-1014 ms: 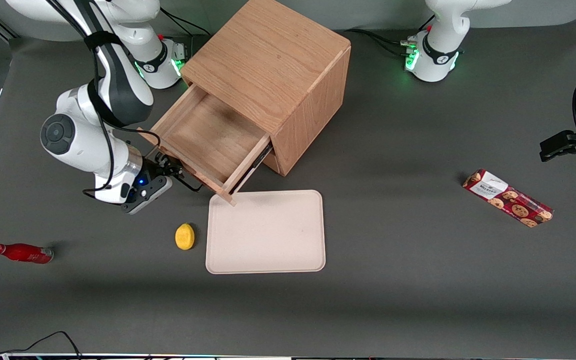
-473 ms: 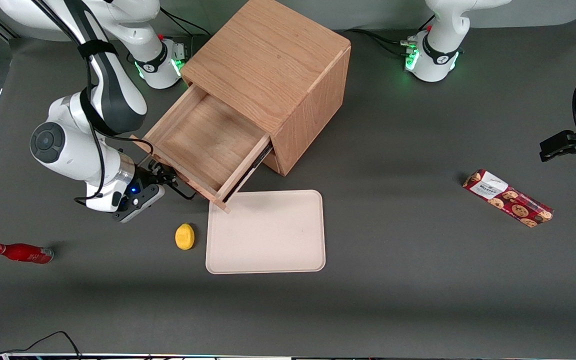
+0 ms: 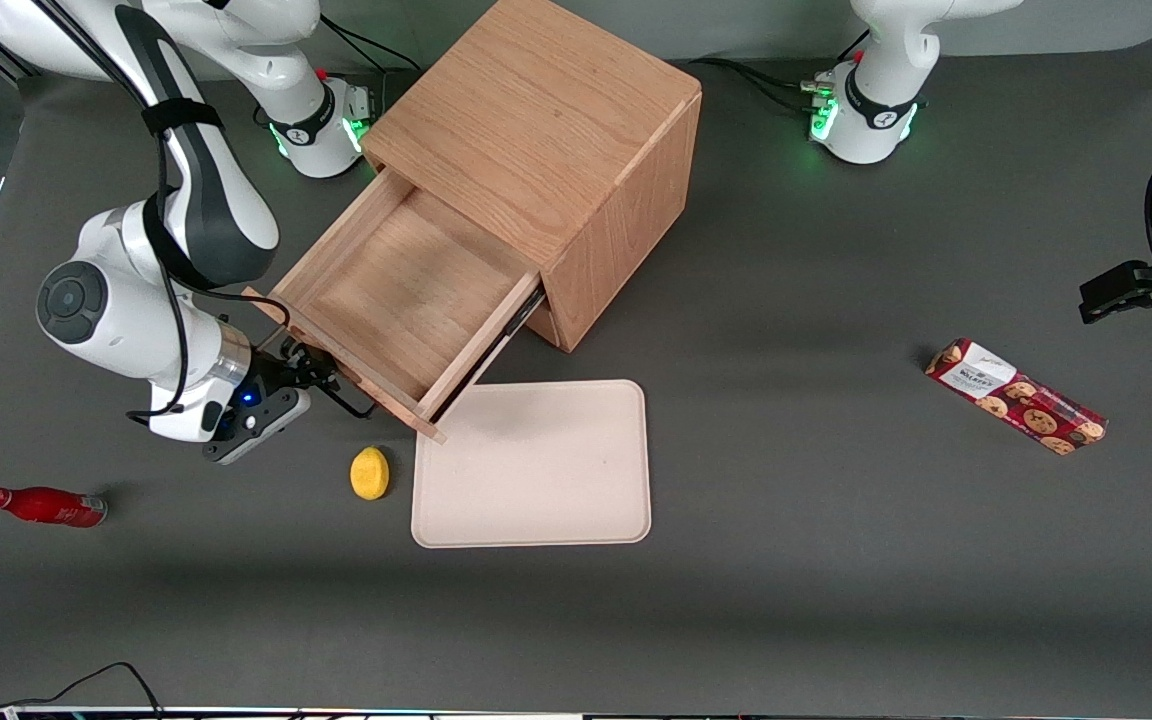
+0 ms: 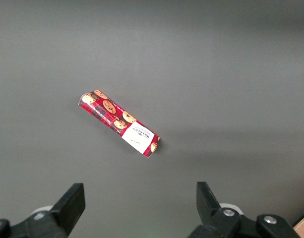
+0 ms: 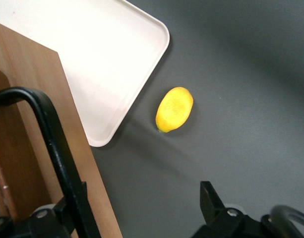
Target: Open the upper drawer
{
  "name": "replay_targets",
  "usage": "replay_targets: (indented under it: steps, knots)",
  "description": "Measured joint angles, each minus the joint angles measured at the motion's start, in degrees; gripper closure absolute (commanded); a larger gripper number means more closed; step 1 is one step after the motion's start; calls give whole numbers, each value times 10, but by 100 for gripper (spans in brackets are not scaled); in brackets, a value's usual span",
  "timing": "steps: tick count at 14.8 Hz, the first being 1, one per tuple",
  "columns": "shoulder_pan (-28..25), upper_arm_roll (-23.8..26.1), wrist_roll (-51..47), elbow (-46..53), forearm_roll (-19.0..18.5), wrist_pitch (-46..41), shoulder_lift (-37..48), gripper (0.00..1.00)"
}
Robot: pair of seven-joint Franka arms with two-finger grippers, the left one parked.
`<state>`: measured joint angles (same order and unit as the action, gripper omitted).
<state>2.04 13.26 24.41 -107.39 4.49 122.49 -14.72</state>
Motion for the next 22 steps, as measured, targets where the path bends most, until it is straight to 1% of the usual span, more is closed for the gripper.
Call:
replay_targets:
  steps: [8,12,18,20,22]
  knots:
    - [0,0,1,8,0,-10,-3,0]
    - [0,0,2,44,-1,-73,-3,0]
    - [0,-1,2,80,-1,-139,14,0]
    - [0,-16,-1,85,-1,-165,41,0]
    - [1,-48,-4,86,-1,-186,73,0]
